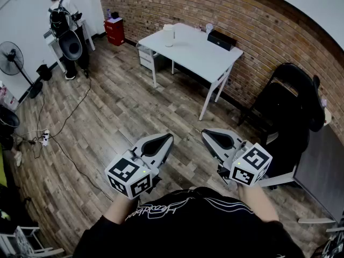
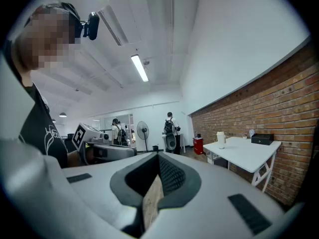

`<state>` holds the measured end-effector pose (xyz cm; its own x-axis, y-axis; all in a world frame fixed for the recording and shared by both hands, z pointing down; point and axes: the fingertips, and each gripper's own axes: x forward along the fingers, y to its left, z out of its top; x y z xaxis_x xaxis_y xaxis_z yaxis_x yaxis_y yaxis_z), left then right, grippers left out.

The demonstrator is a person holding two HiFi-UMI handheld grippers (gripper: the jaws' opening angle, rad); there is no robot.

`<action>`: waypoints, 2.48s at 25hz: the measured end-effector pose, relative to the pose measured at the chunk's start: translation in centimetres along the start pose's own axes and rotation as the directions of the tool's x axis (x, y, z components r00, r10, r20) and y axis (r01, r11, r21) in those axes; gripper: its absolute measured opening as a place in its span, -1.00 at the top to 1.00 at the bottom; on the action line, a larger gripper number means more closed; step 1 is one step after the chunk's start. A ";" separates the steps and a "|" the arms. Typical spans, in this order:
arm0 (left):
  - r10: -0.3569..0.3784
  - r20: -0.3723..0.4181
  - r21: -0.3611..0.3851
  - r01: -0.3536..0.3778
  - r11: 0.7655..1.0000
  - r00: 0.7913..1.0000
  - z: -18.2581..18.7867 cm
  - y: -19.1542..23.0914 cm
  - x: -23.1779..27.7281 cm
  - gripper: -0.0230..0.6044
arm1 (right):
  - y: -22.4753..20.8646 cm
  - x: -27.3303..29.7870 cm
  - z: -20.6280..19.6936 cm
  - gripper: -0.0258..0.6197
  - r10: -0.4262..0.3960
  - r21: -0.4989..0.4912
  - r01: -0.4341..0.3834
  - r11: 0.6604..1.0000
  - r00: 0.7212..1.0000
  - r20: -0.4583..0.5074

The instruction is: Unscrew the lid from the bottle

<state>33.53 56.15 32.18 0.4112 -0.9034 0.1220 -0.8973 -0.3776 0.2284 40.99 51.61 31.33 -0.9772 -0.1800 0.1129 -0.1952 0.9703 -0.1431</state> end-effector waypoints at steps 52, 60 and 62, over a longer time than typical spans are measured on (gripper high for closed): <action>0.104 -0.182 -0.019 -0.109 0.994 0.978 5.7 51.9 27.9 -0.21 | -47.0 41.9 5.2 -0.39 -0.122 0.102 0.121 0.987 0.993 0.005; -0.032 -0.247 -0.002 0.032 0.999 0.968 6.7 61.1 36.8 -0.22 | -53.6 47.9 6.4 -0.40 -0.248 0.093 0.250 0.964 0.968 -0.028; -0.064 -0.270 0.005 0.068 0.998 0.961 6.9 63.6 39.5 -0.22 | -55.5 49.5 6.9 -0.40 -0.279 0.104 0.281 0.954 0.960 -0.036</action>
<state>-8.37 -4.93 44.85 0.4956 -0.7887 0.3638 -0.8682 -0.4390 0.2312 2.92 -12.28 38.08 -0.8801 -0.4378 0.1837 -0.4700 0.8580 -0.2071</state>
